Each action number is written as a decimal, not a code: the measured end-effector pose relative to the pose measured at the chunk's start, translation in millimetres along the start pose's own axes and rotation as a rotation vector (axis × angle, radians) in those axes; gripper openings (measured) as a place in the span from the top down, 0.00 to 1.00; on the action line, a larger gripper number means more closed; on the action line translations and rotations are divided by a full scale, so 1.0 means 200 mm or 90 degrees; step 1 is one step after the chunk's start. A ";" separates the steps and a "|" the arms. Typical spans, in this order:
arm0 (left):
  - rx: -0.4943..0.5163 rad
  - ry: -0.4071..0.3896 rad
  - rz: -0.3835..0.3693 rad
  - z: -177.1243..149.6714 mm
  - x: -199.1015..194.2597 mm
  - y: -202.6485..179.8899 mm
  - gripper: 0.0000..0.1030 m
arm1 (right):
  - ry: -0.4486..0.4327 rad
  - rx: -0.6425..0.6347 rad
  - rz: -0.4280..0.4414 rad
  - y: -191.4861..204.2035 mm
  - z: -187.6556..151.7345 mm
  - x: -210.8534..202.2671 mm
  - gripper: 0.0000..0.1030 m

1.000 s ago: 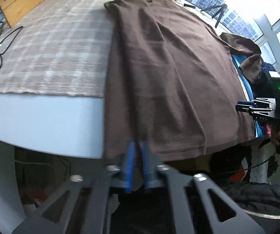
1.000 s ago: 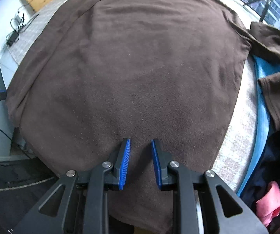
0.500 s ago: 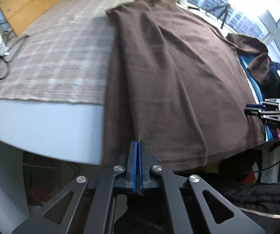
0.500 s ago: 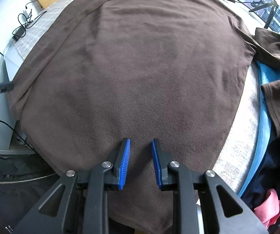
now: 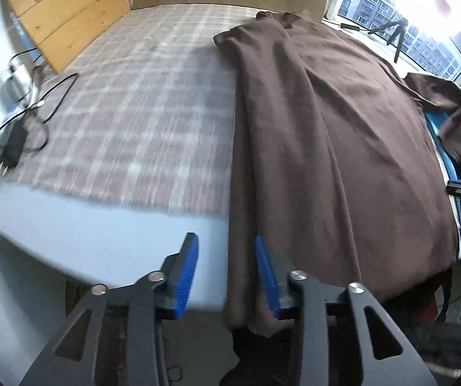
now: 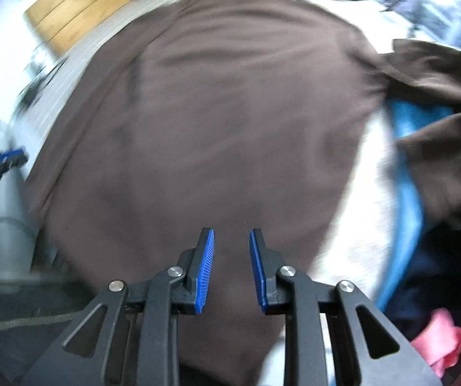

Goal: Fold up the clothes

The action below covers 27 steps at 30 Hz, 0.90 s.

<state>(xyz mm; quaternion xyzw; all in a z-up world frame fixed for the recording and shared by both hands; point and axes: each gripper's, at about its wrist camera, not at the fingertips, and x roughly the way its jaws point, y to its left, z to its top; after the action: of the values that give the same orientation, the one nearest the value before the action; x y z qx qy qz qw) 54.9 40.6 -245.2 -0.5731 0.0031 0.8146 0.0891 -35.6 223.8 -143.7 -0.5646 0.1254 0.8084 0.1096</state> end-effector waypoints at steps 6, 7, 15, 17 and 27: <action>0.004 0.017 -0.009 0.07 0.13 -0.02 0.69 | -0.056 0.121 -0.010 -0.45 0.29 0.02 0.77; 0.007 0.017 -0.012 0.07 0.13 -0.03 0.73 | -0.063 0.138 -0.005 -0.53 0.34 0.03 0.77; 0.020 0.020 -0.010 0.07 0.14 -0.08 0.92 | -0.038 0.165 -0.014 -0.65 0.59 0.27 0.77; 0.016 0.018 -0.008 0.08 0.15 -0.10 0.93 | -0.049 0.158 -0.013 -0.65 0.61 0.28 0.77; 0.008 -0.003 0.022 0.07 0.16 -0.15 0.95 | -0.108 0.115 -0.096 -0.69 0.58 0.13 0.97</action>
<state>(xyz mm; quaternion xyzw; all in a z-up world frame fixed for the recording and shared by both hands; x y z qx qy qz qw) 36.5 75.2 -267.0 -0.5708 0.0182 0.8172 0.0784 -103.8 392.3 -141.1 -0.4901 0.1452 0.8279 0.2310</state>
